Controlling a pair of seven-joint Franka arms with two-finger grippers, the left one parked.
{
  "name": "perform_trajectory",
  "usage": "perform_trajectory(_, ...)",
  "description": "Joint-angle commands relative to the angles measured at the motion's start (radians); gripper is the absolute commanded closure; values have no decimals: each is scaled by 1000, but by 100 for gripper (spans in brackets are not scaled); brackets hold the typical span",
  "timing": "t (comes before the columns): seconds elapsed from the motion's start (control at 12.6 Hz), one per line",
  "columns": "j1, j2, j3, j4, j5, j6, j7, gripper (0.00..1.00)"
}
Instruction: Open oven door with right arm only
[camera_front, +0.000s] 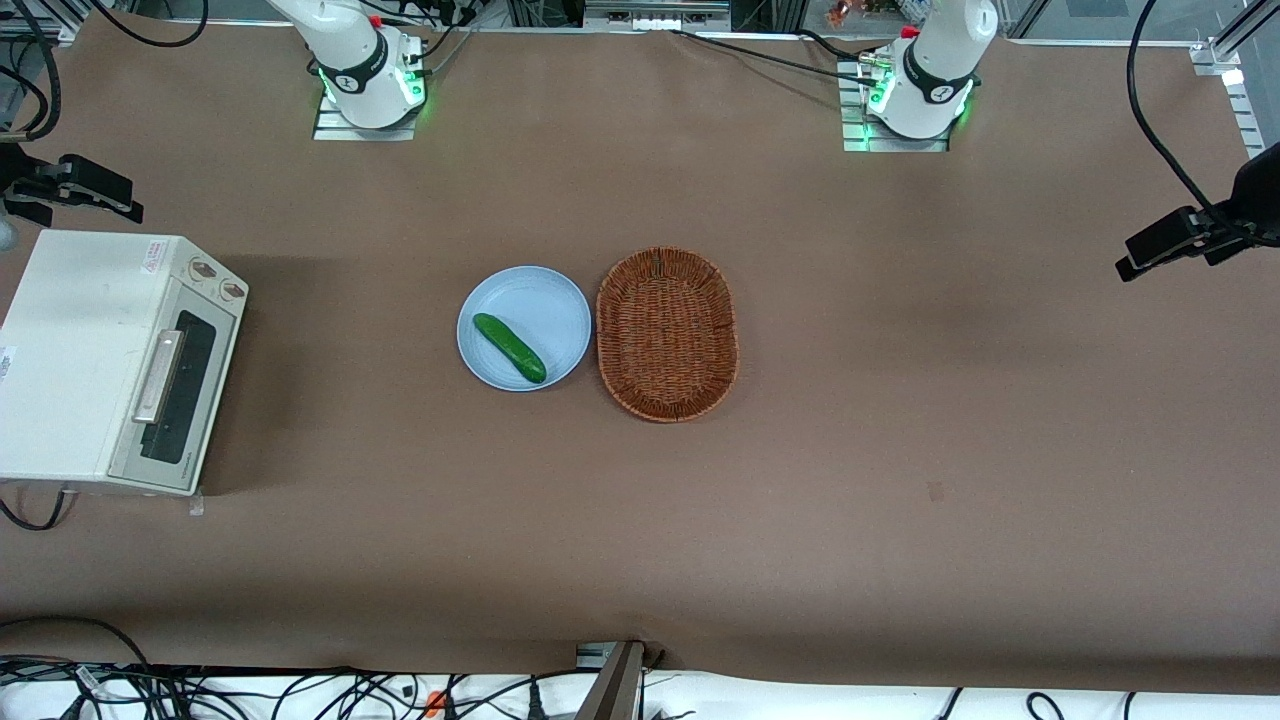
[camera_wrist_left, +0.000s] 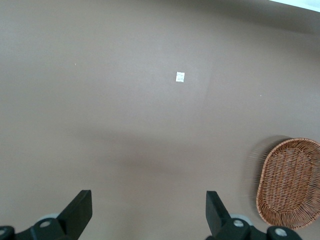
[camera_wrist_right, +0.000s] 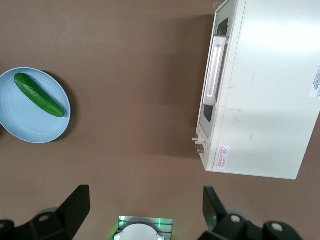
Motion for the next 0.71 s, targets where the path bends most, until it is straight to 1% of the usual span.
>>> perform_trajectory(0.0,-7,1,8,9,18,-16,-2,0)
perform_trajectory(0.63,-5,1,8,4,15,-36,-2,0)
